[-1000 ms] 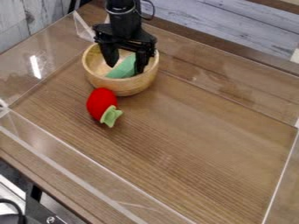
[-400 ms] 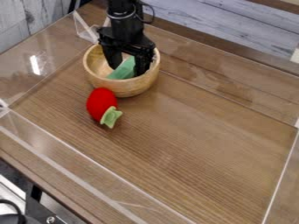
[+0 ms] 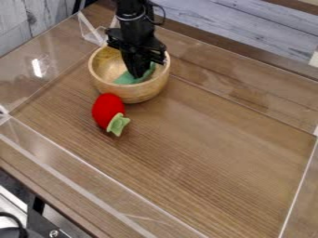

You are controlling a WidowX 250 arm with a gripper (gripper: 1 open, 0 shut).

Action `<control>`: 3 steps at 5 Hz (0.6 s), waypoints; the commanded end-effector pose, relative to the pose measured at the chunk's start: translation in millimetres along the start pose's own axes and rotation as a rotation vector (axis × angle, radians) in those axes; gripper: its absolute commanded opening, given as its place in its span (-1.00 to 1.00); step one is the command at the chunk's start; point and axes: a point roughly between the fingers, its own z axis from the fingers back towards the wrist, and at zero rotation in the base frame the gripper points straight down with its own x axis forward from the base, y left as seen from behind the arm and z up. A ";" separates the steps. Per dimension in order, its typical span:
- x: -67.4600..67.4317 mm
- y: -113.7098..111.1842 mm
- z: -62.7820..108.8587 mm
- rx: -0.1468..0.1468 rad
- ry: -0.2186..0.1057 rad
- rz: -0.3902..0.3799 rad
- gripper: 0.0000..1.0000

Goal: Remove the green block from the brown bowl and put it on the table

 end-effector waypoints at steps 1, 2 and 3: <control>13.7 1.9 12.8 0.007 -0.041 0.031 1.00; 21.9 8.8 18.5 -0.005 -0.031 0.057 1.00; 29.4 15.0 22.7 -0.004 -0.027 0.080 -1.00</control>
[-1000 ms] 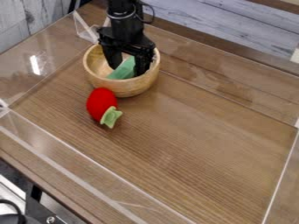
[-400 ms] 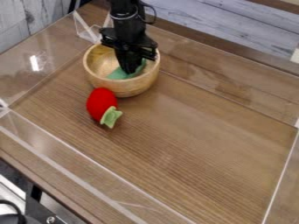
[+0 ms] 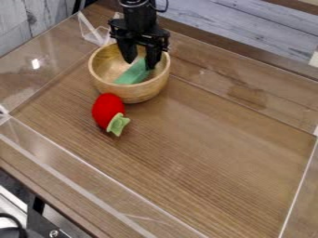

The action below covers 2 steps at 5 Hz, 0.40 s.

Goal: Remove the green block from the brown bowl and put it on the table

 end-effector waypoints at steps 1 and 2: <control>17.8 9.5 21.0 0.014 -0.051 0.038 -1.00; 13.5 15.0 10.8 0.008 -0.041 0.016 1.00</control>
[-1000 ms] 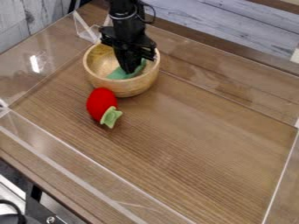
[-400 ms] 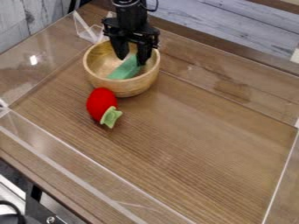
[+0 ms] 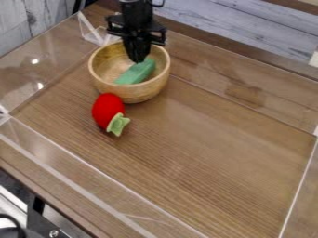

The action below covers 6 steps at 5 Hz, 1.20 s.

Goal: Remove the green block from the brown bowl and put it on the table

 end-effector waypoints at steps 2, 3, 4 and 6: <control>6.0 12.0 0.3 0.006 -0.036 -0.003 1.00; 11.4 16.4 -4.4 0.009 -0.036 0.022 -1.00; 13.2 16.4 9.1 0.003 -0.038 0.005 -1.00; 10.5 10.8 48.1 -0.029 -0.066 -0.043 -1.00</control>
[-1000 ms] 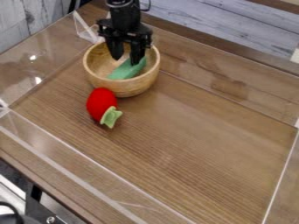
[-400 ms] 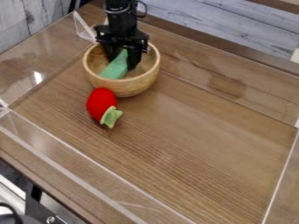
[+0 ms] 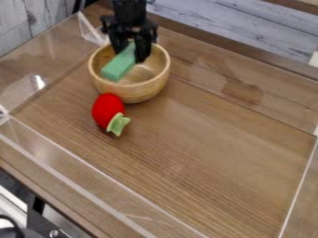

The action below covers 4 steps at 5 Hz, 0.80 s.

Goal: Remove the green block from the brown bowl and put it on the table

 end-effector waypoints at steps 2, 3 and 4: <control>0.0 -65.0 38.8 -0.010 -0.091 -0.032 -1.00; -8.5 -91.5 30.0 -0.022 -0.093 -0.102 -1.00; -15.9 -105.4 20.4 -0.023 -0.092 -0.154 -1.00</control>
